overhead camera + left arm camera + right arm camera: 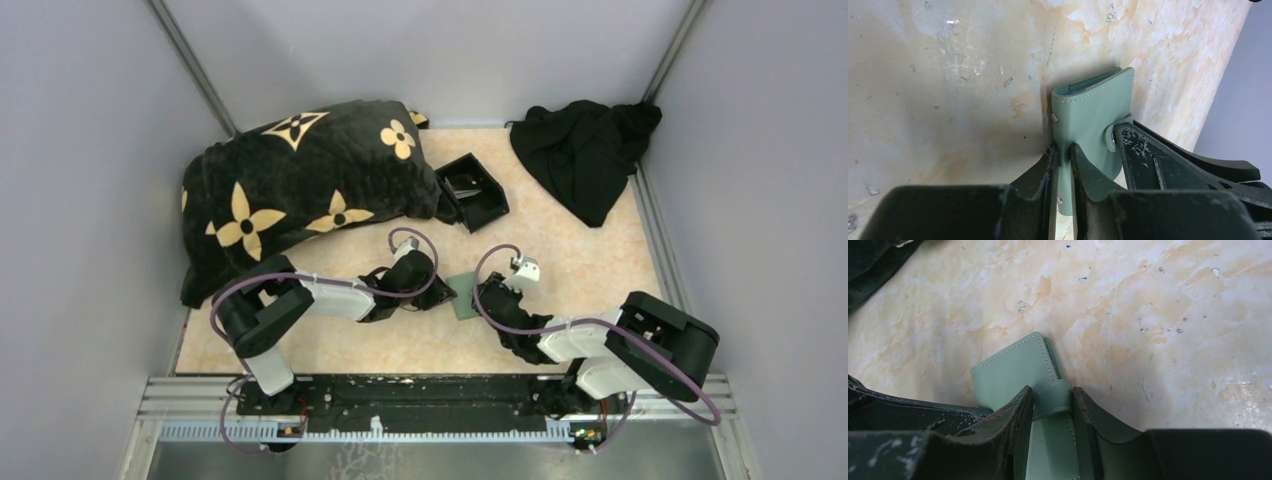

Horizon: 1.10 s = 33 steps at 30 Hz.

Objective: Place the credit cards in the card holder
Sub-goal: Close the card holder at the center of the board, then reset both arms

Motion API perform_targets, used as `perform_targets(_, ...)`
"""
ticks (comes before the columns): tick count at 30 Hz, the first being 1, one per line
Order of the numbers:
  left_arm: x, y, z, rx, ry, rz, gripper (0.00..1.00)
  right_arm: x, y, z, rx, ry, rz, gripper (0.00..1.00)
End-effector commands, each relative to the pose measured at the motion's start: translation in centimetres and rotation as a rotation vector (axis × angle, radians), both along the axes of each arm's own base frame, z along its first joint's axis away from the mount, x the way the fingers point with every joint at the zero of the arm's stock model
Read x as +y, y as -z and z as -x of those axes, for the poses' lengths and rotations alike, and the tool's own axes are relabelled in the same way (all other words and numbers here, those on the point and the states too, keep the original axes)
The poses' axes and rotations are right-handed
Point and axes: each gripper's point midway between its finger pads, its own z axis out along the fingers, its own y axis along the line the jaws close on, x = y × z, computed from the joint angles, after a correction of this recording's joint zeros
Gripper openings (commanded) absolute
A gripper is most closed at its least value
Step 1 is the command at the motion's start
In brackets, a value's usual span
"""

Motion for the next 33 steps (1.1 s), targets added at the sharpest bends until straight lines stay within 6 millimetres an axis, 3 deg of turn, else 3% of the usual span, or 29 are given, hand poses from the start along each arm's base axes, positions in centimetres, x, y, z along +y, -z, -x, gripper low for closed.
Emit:
perform_targets(1,3.1,7.2,3.8,0.178,0.055,-0.224,0.19,-3.1,8.8,9.1,0.396,-0.219,0.286,0.33)
perform_targets(12,2.1,6.7,3.9,0.212,0.054,-0.191,0.18,-2.9,11.6,10.9,0.488,-0.218,0.426,0.33)
perform_targets(15,2.1,6.7,4.1,0.220,0.053,-0.178,0.18,-2.8,11.3,10.9,0.479,-0.207,0.443,0.33)
perform_targets(21,3.4,4.3,2.8,0.124,0.017,-0.205,0.24,-1.2,6.4,8.6,0.311,-0.184,0.367,0.39)
perform_targets(28,4.6,0.0,-0.1,-0.043,-0.059,-0.241,0.51,0.3,-0.7,6.0,0.134,-0.197,0.316,0.49)
perform_targets(33,4.3,-3.1,-1.8,-0.154,-0.086,-0.205,0.60,-0.2,-4.5,3.2,0.051,-0.170,0.325,0.50)
